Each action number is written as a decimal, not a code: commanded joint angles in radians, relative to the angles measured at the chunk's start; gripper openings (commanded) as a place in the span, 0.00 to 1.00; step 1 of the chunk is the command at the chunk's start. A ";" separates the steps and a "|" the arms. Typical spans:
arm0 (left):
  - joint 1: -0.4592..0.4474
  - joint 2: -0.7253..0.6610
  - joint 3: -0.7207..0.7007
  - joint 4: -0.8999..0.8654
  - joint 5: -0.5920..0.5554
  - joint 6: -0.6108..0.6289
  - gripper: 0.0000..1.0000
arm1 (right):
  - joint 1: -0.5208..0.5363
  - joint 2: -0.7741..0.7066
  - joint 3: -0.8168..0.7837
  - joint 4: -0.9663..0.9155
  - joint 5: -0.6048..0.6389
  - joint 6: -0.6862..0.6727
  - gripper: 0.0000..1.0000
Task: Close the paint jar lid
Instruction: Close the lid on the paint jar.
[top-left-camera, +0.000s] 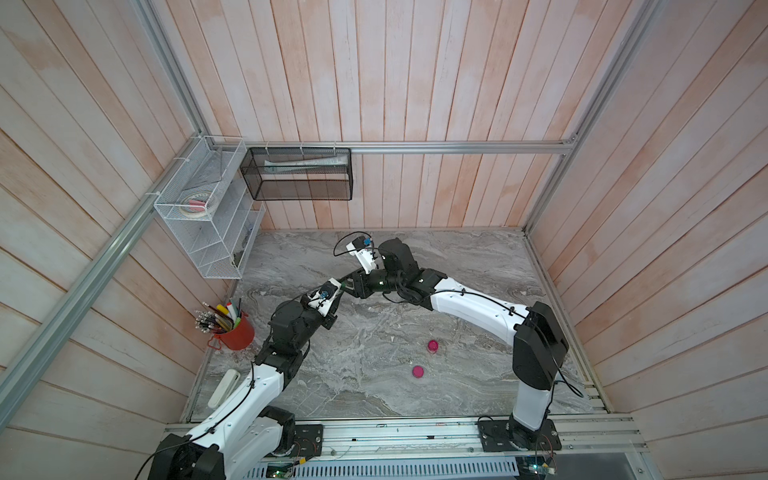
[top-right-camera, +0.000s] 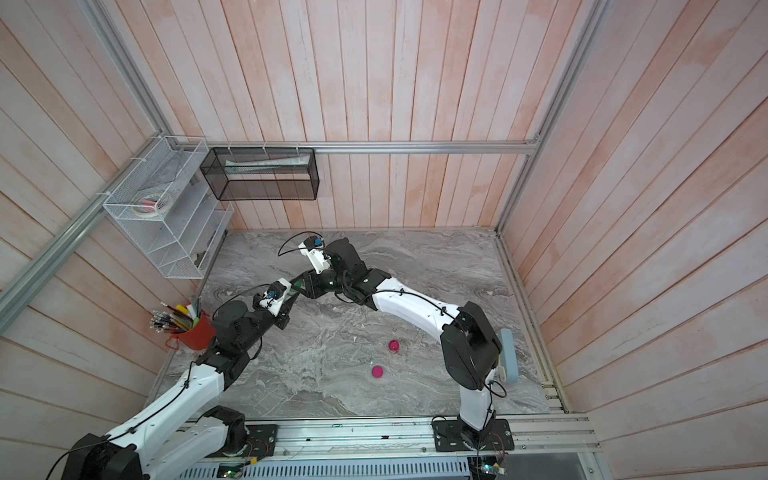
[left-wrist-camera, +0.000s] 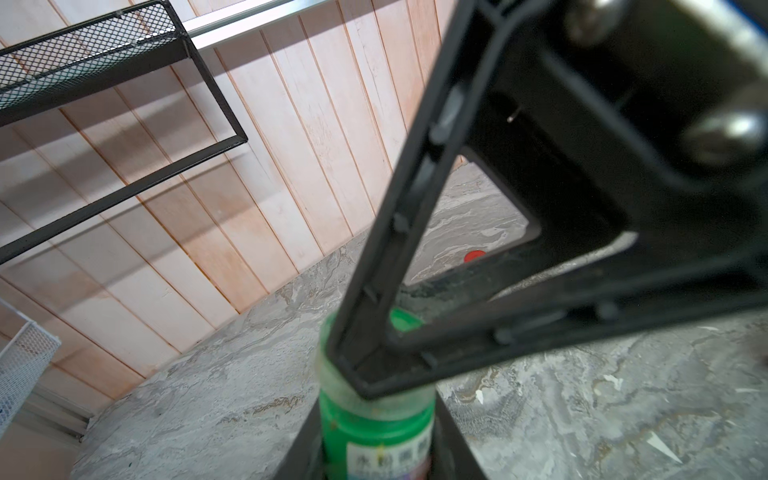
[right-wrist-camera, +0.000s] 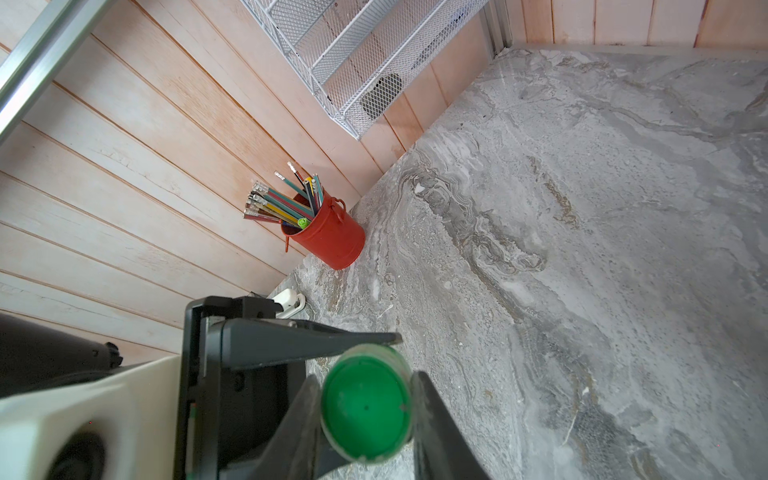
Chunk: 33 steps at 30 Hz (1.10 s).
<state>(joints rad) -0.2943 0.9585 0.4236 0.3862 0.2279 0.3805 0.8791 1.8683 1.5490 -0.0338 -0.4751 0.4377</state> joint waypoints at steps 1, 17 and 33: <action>-0.020 -0.033 0.037 0.233 0.191 -0.008 0.33 | 0.031 0.050 -0.057 -0.198 -0.075 -0.045 0.34; -0.014 -0.015 0.052 0.198 0.306 -0.005 0.33 | 0.008 0.025 -0.073 -0.275 -0.040 -0.135 0.24; -0.006 -0.002 0.052 0.200 0.348 -0.021 0.33 | -0.027 -0.032 -0.125 -0.245 -0.066 -0.164 0.43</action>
<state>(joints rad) -0.2893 0.9741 0.4240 0.3721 0.4751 0.3698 0.8497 1.8156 1.4799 -0.1585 -0.5812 0.3012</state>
